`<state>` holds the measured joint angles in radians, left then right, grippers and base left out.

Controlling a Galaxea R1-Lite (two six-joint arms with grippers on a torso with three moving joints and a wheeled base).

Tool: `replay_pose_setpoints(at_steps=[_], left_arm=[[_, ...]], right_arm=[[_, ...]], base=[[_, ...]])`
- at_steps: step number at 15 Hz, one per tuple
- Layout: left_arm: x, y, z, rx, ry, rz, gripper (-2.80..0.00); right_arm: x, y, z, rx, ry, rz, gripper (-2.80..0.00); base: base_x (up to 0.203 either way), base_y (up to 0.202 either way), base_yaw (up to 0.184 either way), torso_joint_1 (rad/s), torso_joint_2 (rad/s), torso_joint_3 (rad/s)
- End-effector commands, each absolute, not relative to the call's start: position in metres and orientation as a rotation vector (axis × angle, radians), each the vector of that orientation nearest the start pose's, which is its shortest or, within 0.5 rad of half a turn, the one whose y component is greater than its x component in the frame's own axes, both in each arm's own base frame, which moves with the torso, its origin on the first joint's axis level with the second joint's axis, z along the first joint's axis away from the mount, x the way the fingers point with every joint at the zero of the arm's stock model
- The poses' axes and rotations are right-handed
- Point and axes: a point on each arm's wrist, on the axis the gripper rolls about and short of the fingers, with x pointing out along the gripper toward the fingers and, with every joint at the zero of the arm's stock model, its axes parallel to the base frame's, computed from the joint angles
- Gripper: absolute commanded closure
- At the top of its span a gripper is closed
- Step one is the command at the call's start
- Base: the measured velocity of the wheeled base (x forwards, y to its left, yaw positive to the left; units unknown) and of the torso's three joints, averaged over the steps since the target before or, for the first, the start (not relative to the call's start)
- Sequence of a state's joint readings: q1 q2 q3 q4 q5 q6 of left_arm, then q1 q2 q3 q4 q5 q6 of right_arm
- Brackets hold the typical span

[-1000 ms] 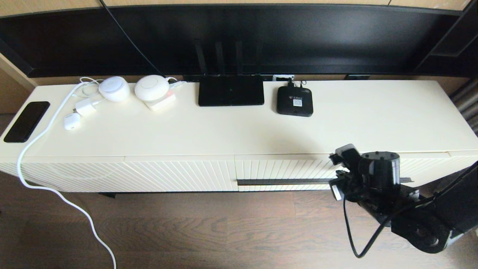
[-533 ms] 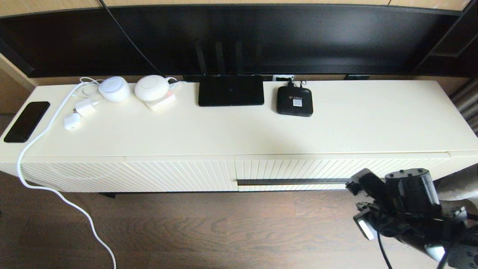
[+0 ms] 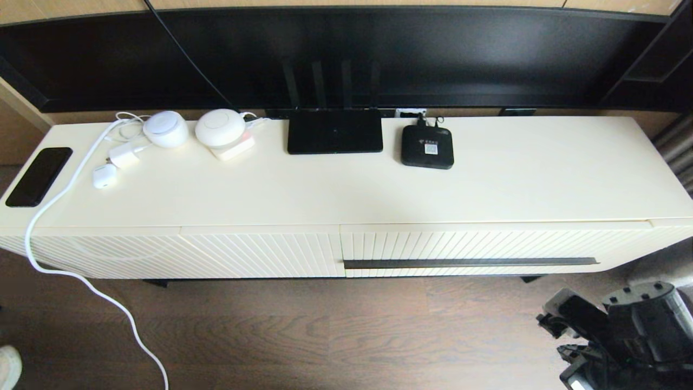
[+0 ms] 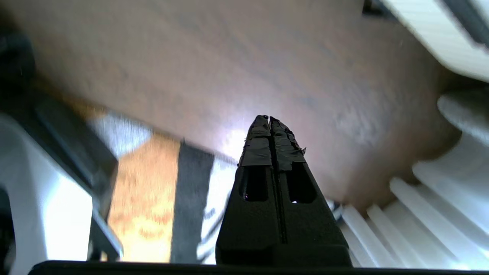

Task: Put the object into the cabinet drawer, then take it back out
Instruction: Open the drawer

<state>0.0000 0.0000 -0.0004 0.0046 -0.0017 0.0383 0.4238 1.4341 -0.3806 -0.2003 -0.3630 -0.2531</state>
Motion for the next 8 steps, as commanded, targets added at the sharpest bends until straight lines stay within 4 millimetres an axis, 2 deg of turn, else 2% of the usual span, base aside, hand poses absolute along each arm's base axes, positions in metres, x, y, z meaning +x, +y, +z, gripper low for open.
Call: replay_pose_setpoints(at_steps=[1,3,5,8], left_arm=[[-0.023,0.0,0.075,0.038,0.005,-0.002,0.0],[-0.023,0.0,0.075,0.038,0.003,-0.002,0.0],[-0.023,0.0,0.075,0.038,0.004,-0.002,0.0],[-0.023,0.0,0.075,0.038,0.006,-0.002,0.0]], right_arm=[[0.146,0.059,0.121,-0.578,0.783,0.167,0.0],[0.136,0.062,0.131,-0.607,0.768,0.214,0.0],[0.136,0.068,0.131,-0.649,0.74,0.252,0.0],[0.139,0.064,0.13,-0.823,0.732,0.329,0.0]], base=[[0.0,0.0,0.0,0.0,0.0,0.0],[0.0,0.0,0.0,0.0,0.0,0.0],[0.0,0.0,0.0,0.0,0.0,0.0],[0.0,0.0,0.0,0.0,0.0,0.0]])
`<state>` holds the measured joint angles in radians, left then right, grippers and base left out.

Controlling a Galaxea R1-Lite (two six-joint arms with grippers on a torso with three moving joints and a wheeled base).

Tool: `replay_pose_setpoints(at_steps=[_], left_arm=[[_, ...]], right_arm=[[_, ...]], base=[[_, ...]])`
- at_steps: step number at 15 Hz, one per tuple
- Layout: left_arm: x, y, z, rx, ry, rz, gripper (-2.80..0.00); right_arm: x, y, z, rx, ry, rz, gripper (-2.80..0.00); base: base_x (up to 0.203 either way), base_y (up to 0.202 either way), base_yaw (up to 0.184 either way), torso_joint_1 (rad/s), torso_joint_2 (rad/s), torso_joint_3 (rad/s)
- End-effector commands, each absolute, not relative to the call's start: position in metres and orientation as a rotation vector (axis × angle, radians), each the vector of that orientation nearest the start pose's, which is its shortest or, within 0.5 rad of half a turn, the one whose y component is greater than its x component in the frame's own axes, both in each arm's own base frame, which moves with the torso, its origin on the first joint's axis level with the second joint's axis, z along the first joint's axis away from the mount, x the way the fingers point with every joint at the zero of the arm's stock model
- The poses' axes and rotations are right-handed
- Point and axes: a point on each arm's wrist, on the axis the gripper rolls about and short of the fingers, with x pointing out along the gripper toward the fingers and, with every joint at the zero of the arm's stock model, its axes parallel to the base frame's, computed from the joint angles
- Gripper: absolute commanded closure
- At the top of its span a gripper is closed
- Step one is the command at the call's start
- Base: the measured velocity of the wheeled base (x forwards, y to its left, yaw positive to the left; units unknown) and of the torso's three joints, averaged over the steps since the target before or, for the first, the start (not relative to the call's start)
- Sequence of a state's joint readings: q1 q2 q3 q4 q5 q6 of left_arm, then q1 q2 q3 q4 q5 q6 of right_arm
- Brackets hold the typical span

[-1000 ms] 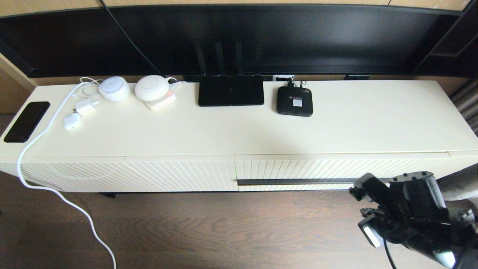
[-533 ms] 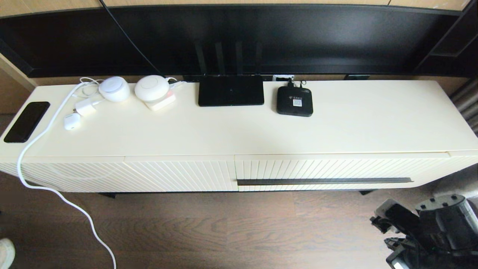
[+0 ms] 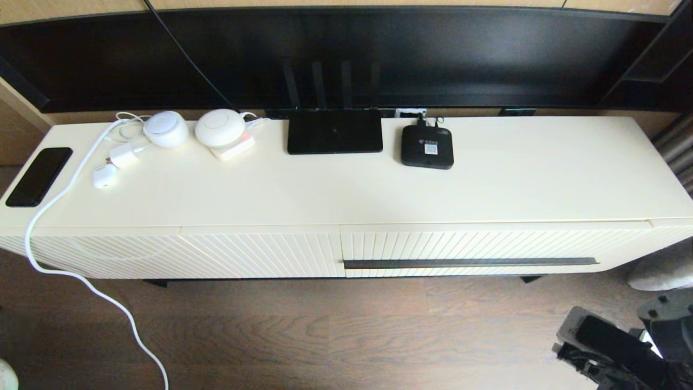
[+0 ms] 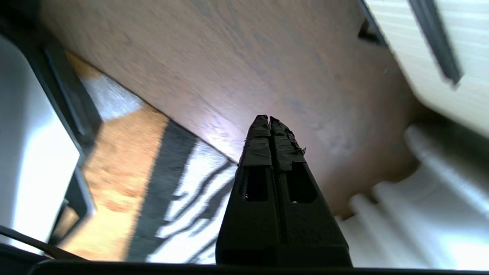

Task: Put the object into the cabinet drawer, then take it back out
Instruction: Open the drawer

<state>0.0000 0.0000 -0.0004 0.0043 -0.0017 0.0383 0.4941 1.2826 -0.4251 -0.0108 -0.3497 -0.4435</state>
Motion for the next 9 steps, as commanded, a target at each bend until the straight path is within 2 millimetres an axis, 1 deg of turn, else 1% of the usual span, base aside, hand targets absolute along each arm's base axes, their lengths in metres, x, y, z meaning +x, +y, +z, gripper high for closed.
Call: replay_pose_setpoints(at_steps=[1,3,5,6,8,9], left_arm=[[-0.023,0.0,0.076,0.038,0.002,-0.003,0.0],[-0.023,0.0,0.075,0.038,0.004,-0.002,0.0],[-0.023,0.0,0.075,0.038,0.005,-0.002,0.0],[-0.023,0.0,0.075,0.038,0.004,-0.002,0.0],[-0.023,0.0,0.075,0.038,0.004,-0.002,0.0],[-0.023,0.0,0.075,0.038,0.003,-0.002,0.0]], right_arm=[[0.141,0.06,0.13,-0.87,0.727,0.372,0.0],[0.147,0.048,0.131,-0.976,0.711,0.456,0.0],[0.155,0.041,0.13,-1.111,0.655,0.538,0.0],[0.163,0.04,0.125,-1.144,0.635,0.564,0.0],[0.179,0.044,0.115,-1.155,0.581,0.557,0.0],[0.183,0.046,0.109,-1.157,0.566,0.559,0.0]], base=[[0.0,0.0,0.0,0.0,0.0,0.0],[0.0,0.0,0.0,0.0,0.0,0.0],[0.0,0.0,0.0,0.0,0.0,0.0],[0.0,0.0,0.0,0.0,0.0,0.0],[0.0,0.0,0.0,0.0,0.0,0.0],[0.0,0.0,0.0,0.0,0.0,0.0]])
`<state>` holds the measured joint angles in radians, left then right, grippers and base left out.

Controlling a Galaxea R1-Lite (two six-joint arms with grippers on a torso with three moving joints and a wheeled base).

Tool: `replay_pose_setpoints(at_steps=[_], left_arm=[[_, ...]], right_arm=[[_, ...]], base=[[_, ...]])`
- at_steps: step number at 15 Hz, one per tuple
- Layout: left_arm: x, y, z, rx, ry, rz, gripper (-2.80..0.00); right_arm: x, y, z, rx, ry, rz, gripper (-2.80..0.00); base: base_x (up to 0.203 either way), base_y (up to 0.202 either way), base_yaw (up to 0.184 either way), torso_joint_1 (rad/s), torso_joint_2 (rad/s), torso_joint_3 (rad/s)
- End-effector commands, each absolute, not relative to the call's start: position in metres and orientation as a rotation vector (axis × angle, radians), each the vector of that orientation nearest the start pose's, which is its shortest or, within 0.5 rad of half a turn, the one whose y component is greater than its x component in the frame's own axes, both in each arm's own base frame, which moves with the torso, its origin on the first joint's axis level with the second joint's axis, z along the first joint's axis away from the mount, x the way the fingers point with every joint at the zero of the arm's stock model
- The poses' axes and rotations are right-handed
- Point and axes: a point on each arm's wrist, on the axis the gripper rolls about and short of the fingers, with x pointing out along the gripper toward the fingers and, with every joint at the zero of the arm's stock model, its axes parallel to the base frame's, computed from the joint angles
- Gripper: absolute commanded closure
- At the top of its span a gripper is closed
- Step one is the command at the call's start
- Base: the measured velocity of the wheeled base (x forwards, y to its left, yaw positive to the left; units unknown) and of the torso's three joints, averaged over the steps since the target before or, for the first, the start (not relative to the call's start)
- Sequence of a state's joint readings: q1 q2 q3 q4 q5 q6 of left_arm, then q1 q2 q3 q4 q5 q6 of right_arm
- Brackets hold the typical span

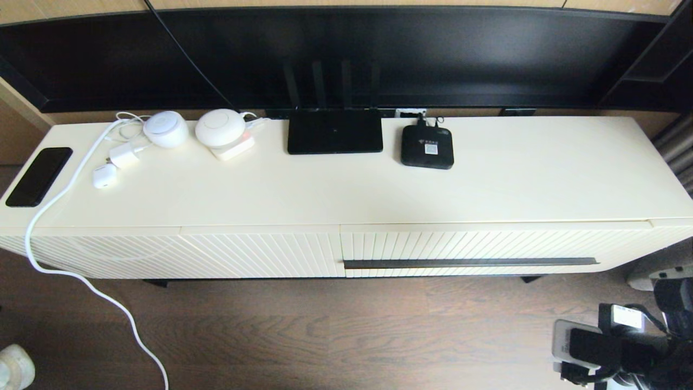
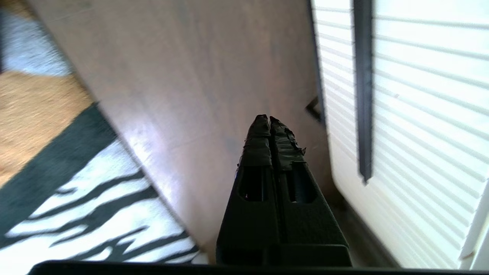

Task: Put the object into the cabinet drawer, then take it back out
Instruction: Open the drawer

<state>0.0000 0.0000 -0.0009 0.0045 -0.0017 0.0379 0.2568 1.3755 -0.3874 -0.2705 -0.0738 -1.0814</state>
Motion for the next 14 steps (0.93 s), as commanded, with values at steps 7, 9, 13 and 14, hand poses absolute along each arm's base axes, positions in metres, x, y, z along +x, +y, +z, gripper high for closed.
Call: replay_pose_setpoints(at_steps=[7,9,13,14], left_arm=[[-0.023,0.0,0.075,0.038,0.005,-0.002,0.0],[-0.023,0.0,0.075,0.038,0.004,-0.002,0.0],[-0.023,0.0,0.075,0.038,0.005,-0.002,0.0],[-0.023,0.0,0.075,0.038,0.003,-0.002,0.0]], right_arm=[[0.18,0.056,0.092,-1.247,0.516,0.654,0.0],[0.185,0.048,0.089,-1.272,0.525,0.668,0.0],[0.205,0.047,0.077,-1.332,0.473,0.726,0.0],[0.207,0.047,0.075,-1.334,0.472,0.735,0.0]], base=[[0.0,0.0,0.0,0.0,0.0,0.0],[0.0,0.0,0.0,0.0,0.0,0.0],[0.0,0.0,0.0,0.0,0.0,0.0],[0.0,0.0,0.0,0.0,0.0,0.0]])
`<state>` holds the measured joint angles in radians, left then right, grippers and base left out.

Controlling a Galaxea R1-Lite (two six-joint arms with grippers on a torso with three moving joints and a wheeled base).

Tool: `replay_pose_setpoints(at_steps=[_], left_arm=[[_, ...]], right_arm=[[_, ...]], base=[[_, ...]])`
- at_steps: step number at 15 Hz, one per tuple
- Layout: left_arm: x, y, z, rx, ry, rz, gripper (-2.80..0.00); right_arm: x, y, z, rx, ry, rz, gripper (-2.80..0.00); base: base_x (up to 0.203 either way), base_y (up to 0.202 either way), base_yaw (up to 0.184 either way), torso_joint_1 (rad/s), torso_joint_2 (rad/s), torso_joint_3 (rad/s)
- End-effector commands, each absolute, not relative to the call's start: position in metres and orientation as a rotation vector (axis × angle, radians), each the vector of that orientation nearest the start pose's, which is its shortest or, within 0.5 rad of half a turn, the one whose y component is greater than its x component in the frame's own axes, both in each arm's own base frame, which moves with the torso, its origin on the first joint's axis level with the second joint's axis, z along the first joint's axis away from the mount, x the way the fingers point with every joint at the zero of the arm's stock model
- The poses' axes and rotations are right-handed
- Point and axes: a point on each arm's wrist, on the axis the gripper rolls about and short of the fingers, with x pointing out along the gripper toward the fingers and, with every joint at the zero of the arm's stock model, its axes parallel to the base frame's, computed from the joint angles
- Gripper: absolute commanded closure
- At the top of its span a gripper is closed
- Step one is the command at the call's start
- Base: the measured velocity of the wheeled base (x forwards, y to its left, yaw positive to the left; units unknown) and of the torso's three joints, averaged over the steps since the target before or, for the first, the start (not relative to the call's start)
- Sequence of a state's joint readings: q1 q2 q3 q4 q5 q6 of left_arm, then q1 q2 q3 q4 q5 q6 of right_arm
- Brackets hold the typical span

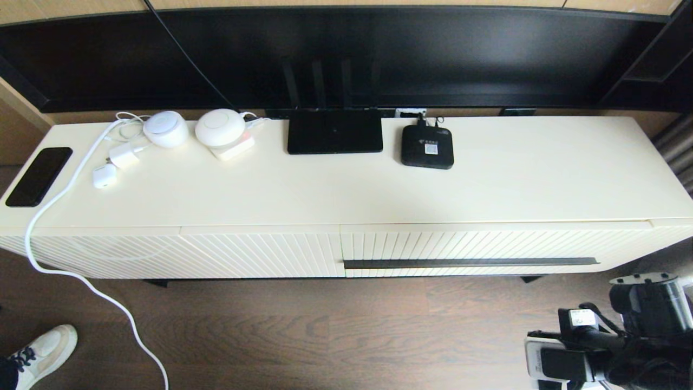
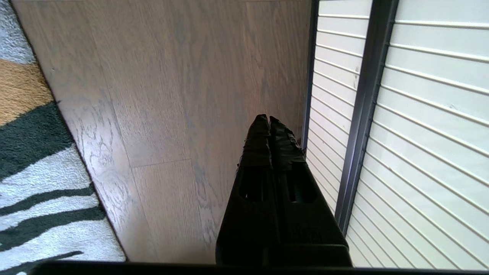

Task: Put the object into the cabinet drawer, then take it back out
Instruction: Open the drawer

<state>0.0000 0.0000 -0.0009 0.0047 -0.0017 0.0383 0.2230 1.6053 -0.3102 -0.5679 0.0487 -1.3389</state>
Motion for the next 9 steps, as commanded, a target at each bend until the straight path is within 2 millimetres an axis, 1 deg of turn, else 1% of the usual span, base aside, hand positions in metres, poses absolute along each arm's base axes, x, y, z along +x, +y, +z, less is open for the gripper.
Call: replay_pose_setpoints(at_steps=[1,2,4,6,9], left_arm=[[-0.023,0.0,0.075,0.038,0.004,-0.002,0.0],[-0.023,0.0,0.075,0.038,0.004,-0.002,0.0],[-0.023,0.0,0.075,0.038,0.005,-0.002,0.0],[-0.023,0.0,0.075,0.038,0.004,-0.002,0.0],[-0.023,0.0,0.075,0.038,0.004,-0.002,0.0]], right_arm=[[0.209,0.048,0.074,-1.342,0.454,0.758,0.0],[0.213,0.049,0.072,-1.364,0.432,0.77,-2.8],[0.221,0.051,0.069,-1.38,0.411,0.779,-2.8],[0.225,0.053,0.071,-1.384,0.387,0.784,-2.8],[0.234,0.053,0.063,-1.389,0.406,0.805,-2.8]], base=[[0.0,0.0,0.0,0.0,0.0,0.0],[0.0,0.0,0.0,0.0,0.0,0.0],[0.0,0.0,0.0,0.0,0.0,0.0],[0.0,0.0,0.0,0.0,0.0,0.0],[0.0,0.0,0.0,0.0,0.0,0.0]])
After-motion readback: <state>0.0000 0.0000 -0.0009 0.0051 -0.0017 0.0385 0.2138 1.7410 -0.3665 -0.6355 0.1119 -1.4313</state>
